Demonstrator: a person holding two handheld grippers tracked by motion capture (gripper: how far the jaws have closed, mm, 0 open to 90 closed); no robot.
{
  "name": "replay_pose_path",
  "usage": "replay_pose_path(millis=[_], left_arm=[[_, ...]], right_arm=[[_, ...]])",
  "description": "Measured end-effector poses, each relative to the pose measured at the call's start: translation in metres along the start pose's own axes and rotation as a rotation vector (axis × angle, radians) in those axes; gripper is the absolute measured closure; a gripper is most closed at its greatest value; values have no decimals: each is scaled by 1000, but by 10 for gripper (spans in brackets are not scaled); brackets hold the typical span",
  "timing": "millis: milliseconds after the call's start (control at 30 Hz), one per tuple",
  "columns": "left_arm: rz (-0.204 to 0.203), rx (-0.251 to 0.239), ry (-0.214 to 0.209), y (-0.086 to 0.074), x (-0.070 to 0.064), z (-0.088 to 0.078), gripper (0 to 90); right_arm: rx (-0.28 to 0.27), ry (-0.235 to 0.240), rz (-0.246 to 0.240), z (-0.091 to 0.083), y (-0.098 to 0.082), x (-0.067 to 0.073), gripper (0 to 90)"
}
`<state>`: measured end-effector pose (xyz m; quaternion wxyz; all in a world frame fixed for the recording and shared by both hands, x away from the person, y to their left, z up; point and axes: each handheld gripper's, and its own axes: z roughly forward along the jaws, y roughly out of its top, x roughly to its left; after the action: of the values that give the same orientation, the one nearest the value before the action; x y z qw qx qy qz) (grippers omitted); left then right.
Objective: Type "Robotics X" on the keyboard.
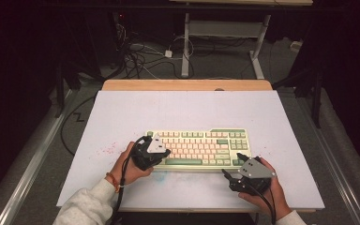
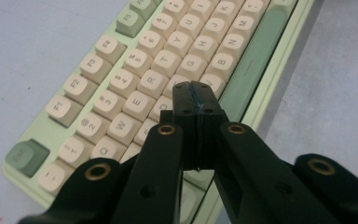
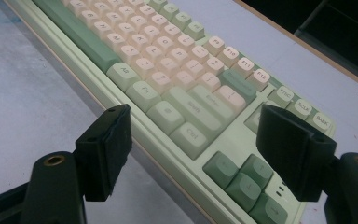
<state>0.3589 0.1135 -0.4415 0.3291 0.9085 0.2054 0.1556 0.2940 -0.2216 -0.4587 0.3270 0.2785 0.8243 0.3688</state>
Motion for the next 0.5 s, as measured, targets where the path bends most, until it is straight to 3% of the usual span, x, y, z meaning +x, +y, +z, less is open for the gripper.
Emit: replay_pose_path(millis=[167,500], left_arm=[[21,14,-11,7,-3,8,878],[24,43,-29,10,-1,20,878]], right_arm=[[1,-3,2,0,0,-1,268],[3,0,3,2,-1,-4,268]])
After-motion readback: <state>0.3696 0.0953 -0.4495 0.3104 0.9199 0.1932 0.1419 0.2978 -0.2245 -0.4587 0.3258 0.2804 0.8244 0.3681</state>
